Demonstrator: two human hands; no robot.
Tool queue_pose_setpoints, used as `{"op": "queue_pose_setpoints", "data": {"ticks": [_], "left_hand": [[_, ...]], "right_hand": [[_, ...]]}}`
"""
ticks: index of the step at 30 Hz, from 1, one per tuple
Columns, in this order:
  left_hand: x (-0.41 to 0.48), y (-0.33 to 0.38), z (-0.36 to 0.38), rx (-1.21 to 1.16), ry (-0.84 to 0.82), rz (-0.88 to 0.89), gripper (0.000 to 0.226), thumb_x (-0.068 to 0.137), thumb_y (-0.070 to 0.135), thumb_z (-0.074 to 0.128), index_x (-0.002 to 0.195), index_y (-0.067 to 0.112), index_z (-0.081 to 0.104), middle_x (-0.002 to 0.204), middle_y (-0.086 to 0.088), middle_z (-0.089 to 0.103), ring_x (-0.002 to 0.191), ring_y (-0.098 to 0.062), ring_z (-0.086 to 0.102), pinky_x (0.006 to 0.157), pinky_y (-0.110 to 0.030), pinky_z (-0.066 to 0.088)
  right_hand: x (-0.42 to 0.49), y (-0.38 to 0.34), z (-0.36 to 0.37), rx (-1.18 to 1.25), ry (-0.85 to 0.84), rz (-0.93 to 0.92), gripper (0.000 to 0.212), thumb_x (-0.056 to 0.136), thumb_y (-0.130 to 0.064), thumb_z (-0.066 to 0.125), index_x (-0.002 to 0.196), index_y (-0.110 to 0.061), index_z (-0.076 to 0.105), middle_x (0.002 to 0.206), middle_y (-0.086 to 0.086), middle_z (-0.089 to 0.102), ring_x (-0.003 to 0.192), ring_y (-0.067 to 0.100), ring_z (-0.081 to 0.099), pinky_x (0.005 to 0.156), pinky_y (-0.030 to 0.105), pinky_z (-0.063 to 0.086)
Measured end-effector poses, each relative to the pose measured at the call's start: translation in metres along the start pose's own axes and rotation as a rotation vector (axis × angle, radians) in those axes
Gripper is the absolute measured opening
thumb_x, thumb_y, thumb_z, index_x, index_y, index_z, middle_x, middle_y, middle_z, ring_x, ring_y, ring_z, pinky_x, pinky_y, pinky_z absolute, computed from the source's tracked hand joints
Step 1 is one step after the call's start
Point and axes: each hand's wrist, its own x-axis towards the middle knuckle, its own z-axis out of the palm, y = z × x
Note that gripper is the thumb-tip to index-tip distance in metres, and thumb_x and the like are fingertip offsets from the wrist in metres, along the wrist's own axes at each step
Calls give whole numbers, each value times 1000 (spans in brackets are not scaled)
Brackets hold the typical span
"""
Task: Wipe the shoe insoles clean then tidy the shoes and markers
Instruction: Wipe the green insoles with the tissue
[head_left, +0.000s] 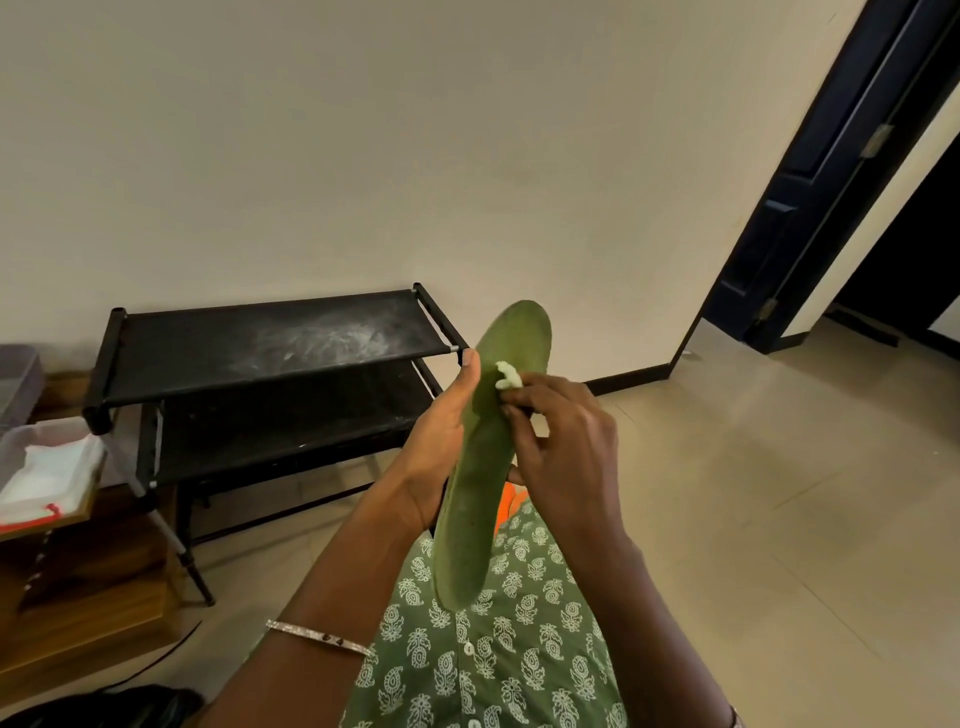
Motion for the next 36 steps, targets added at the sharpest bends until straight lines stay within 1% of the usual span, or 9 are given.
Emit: {"op": "queue_pose_setpoints", "data": {"ticks": [3, 7, 9, 11, 14, 17, 23, 30, 36], "left_hand": [[-1, 1, -1, 91, 45, 12, 68, 98, 61, 36, 127, 6, 64, 113, -15, 72, 102, -25, 71, 83, -36, 59], [-1, 1, -1, 178, 70, 22, 67, 97, 64, 35, 121, 11, 69, 112, -11, 74, 103, -23, 72, 96, -38, 56], [-2, 2, 1, 163, 67, 6, 69, 97, 66, 35, 127, 11, 66, 121, -13, 71, 114, -26, 68, 103, -41, 50], [-4, 2, 3, 146, 42, 2, 69, 97, 65, 34, 132, 12, 62, 124, -13, 70, 115, -27, 66, 98, -44, 54], [-4, 2, 5, 179, 10, 37, 66, 101, 61, 26, 135, 15, 59, 118, -11, 72, 100, -29, 72, 73, -45, 60], [-4, 1, 5, 178, 19, 53, 65, 100, 61, 27, 135, 17, 59, 121, -12, 71, 99, -34, 72, 65, -44, 61], [-4, 0, 2, 112, 63, 5, 69, 98, 63, 35, 125, 7, 65, 120, -17, 70, 113, -29, 68, 98, -40, 55], [-2, 1, 6, 84, 60, 8, 69, 96, 62, 38, 133, 7, 61, 122, -15, 70, 113, -26, 68, 102, -39, 52], [0, -3, 7, 175, 32, 36, 60, 100, 58, 29, 127, 16, 62, 111, -12, 74, 88, -26, 74, 64, -44, 60]], "right_hand": [[-9, -9, -3, 50, -1, -16, 14, 86, -12, 75, 100, -15, 75, 95, -4, 72, 84, 12, 64, 67, 34, 57], [-17, -26, -5, 59, -1, 67, 29, 86, -23, 77, 112, -22, 64, 83, -9, 66, 70, 3, 60, 63, 13, 50], [-15, -23, -3, 17, 42, 75, 24, 87, -24, 75, 110, -19, 68, 83, -5, 67, 70, 9, 60, 63, 24, 52], [-6, -15, 0, -23, 86, 83, 17, 89, -24, 73, 104, -16, 73, 87, -1, 69, 76, 16, 62, 65, 28, 50], [12, 0, 1, -88, 160, 132, 15, 87, -25, 75, 99, -17, 77, 88, 0, 67, 85, 19, 56, 70, 21, 36], [18, 7, 2, -72, 178, 171, 14, 84, -26, 77, 97, -20, 78, 87, -3, 65, 87, 15, 47, 74, 27, 40], [-16, -12, 6, -69, 73, 138, 16, 83, -21, 79, 99, -19, 78, 90, -5, 67, 87, 12, 50, 76, 39, 49], [-17, -12, -3, -65, 56, 76, 18, 84, -9, 75, 100, -18, 79, 98, -2, 69, 90, 18, 60, 79, 33, 50], [14, -2, -6, -147, 166, 87, 15, 81, -8, 77, 93, -17, 78, 87, -2, 74, 82, 19, 60, 73, 32, 49]]}}
